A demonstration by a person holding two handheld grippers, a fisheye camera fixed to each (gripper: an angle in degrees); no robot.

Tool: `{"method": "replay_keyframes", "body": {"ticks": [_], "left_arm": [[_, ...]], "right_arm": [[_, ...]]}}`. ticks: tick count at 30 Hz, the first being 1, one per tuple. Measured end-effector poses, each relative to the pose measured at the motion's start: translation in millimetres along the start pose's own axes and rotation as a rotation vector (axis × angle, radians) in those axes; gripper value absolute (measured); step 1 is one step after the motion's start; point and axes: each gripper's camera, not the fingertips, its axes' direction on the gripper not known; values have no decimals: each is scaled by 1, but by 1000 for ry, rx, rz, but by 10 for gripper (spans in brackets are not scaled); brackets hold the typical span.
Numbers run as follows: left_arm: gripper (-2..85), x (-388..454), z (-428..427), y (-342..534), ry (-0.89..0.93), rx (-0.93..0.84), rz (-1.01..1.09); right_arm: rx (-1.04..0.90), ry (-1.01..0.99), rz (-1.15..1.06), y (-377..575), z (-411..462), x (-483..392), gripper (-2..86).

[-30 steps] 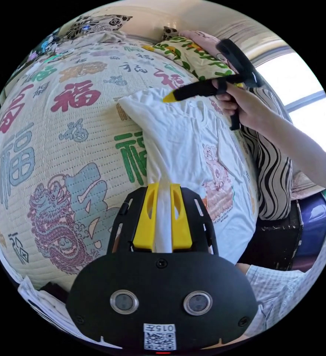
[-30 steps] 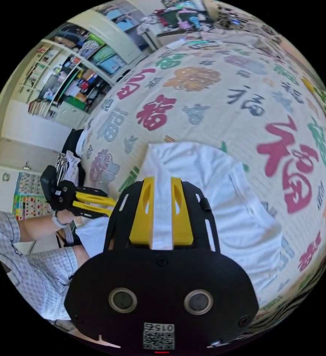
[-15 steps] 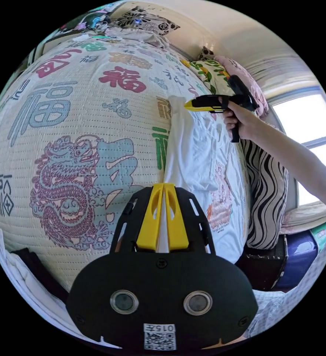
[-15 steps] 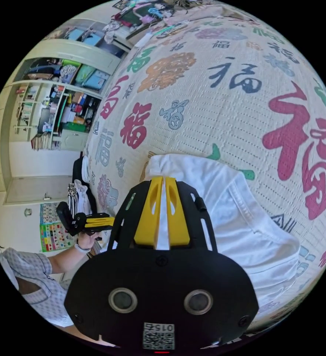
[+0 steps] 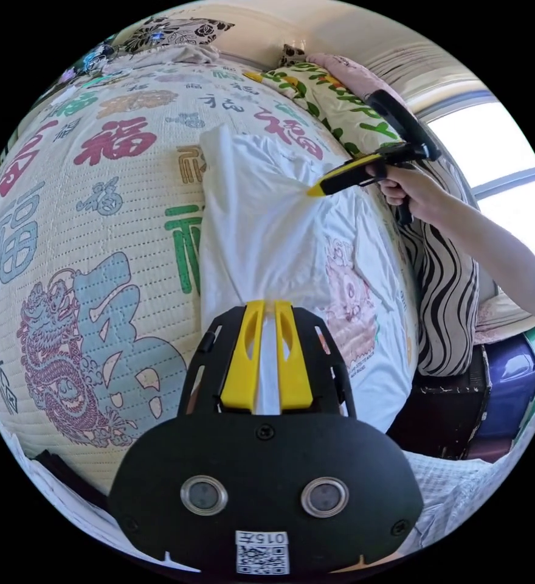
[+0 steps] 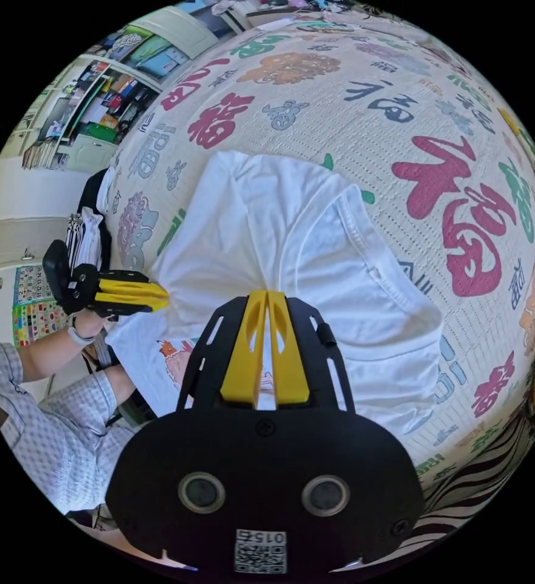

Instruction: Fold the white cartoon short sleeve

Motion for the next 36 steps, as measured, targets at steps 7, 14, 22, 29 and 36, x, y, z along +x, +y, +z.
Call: {"method": "replay_keyframes", "body": {"ticks": [7, 14, 22, 29, 36], "left_arm": [[16, 28, 10, -5, -2, -74, 41], [69, 64, -16, -110, -63, 35, 272], [87, 106, 95, -196, -288, -346, 333], [17, 143, 109, -164, -370, -388, 419], [8, 188, 27, -80, -293, -129, 538]], "right_arm": [[34, -14, 103, 55, -9, 18, 13], [220, 65, 328, 126, -52, 83, 90], [73, 43, 401, 149, -24, 105, 65], [99, 39, 325, 192, -29, 90, 12], [326, -24, 268, 283, -61, 57, 5]]}}
